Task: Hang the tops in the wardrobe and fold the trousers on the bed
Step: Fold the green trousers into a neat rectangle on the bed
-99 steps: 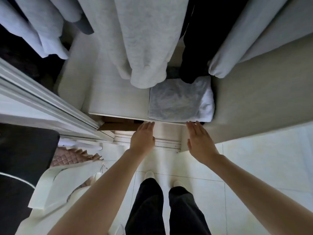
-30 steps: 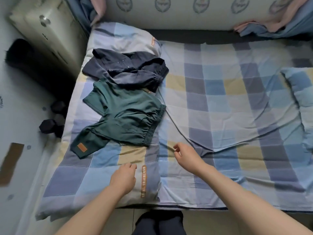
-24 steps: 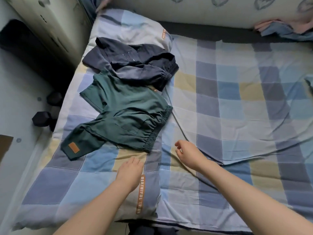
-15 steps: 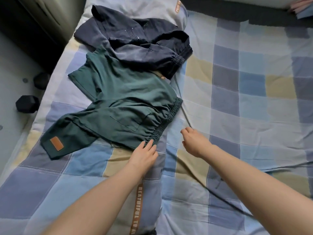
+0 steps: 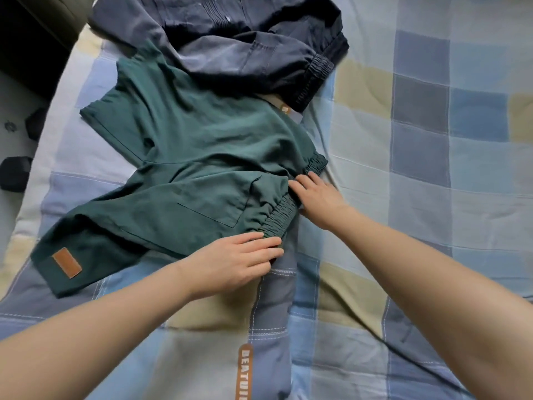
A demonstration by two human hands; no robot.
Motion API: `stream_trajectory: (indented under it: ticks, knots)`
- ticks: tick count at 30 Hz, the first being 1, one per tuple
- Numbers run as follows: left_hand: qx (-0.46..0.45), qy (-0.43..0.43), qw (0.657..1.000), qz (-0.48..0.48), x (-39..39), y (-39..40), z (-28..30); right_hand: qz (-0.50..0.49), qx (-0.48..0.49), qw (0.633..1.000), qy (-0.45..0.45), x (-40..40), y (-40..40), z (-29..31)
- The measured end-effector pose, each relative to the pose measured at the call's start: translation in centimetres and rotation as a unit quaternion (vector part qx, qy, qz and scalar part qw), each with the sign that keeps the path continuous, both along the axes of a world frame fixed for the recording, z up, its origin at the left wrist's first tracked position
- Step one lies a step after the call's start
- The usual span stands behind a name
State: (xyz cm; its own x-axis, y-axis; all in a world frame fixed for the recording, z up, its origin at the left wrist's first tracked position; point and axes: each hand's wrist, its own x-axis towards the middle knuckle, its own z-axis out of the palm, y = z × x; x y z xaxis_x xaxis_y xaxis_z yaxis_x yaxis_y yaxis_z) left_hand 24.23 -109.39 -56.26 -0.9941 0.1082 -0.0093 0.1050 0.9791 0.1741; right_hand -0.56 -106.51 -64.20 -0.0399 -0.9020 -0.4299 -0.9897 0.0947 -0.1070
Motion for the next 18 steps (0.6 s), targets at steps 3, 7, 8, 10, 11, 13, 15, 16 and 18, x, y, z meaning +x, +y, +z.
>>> stream_trajectory:
  ticks: [3,7,8,10,11,13,15,16,18]
  knots:
    - [0.035,0.064,0.997,0.027,0.0,-0.1,1.8,0.028,-0.05,0.998,0.004,0.6,-0.3,0.0]
    - [0.084,0.117,0.982,0.123,-0.6,-0.1,5.2,-0.026,-0.032,0.992,-0.12,1.0,0.6,2.0]
    - [0.108,0.126,0.974,0.153,-0.4,0.0,6.3,-0.034,-0.024,0.988,-0.152,1.2,1.0,3.2]
    - [0.177,0.139,0.944,0.239,0.0,0.6,8.3,-0.056,-0.012,0.976,-0.212,1.5,2.1,5.7]
    - [0.22,0.144,0.917,0.299,0.4,0.8,9.5,-0.077,-0.006,0.967,-0.241,1.8,2.9,7.3]
    - [0.287,0.153,0.844,0.426,1.0,1.1,11.6,-0.114,0.008,0.951,-0.288,2.4,4.7,10.0]
    - [0.329,0.15,0.784,0.504,1.6,1.4,13.9,-0.137,0.02,0.939,-0.315,3.2,6.7,13.2]
    - [0.35,0.146,0.762,0.524,2.0,1.7,15.3,-0.146,0.022,0.933,-0.329,3.5,7.8,15.0]
    - [0.38,0.138,0.736,0.544,2.8,2.8,17.8,-0.157,0.037,0.922,-0.351,4.1,10.3,18.5]
